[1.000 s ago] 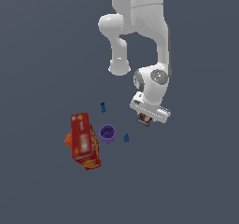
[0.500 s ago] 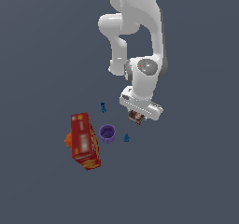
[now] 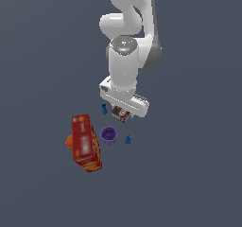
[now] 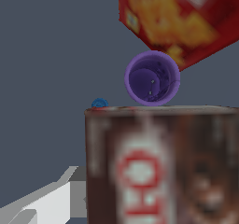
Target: Pick up a designated object from a clutter of objects.
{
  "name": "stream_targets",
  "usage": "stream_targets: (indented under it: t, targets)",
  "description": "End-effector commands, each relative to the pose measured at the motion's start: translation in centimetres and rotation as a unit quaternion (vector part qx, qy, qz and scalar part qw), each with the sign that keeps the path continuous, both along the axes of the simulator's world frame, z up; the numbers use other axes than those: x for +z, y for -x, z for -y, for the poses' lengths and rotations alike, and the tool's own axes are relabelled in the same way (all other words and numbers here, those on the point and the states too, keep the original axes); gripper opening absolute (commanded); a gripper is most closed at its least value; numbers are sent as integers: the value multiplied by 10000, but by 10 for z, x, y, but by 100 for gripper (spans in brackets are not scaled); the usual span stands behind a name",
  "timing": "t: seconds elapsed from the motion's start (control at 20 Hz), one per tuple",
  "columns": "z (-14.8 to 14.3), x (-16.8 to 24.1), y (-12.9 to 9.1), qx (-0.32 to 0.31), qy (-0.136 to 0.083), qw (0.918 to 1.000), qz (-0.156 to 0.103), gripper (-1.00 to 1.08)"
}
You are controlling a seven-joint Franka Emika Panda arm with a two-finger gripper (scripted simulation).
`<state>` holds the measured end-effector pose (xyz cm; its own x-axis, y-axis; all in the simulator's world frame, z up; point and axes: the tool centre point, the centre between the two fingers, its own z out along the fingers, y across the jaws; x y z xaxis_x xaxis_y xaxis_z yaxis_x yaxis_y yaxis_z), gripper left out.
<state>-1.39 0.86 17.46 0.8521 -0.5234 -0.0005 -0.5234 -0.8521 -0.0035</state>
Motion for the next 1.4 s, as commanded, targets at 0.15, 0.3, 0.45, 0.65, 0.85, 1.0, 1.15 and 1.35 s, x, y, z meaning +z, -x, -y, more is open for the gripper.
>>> stream_targets:
  t: [0.15,0.3,0.45,0.65,0.85,1.0,1.15,1.35]
  targets:
    - [49,50,-18,4,-3,10000,-4,-100]
    - [75,77,-28,3,-1,10000,-4,-100]
    - [99,101,-38,2,3,10000,-5,-100]
    - [127,129,-50,1,8,10000,-6,-100]
    - [148,151,-60,0,13,10000,-6,-100]
    - [160,163,-65,-1,15,10000,-7,-100]
    - [169,172,-70,-1,15,10000,-7,-100]
    - [177,180,-74,-2,17,10000,-7,-100]
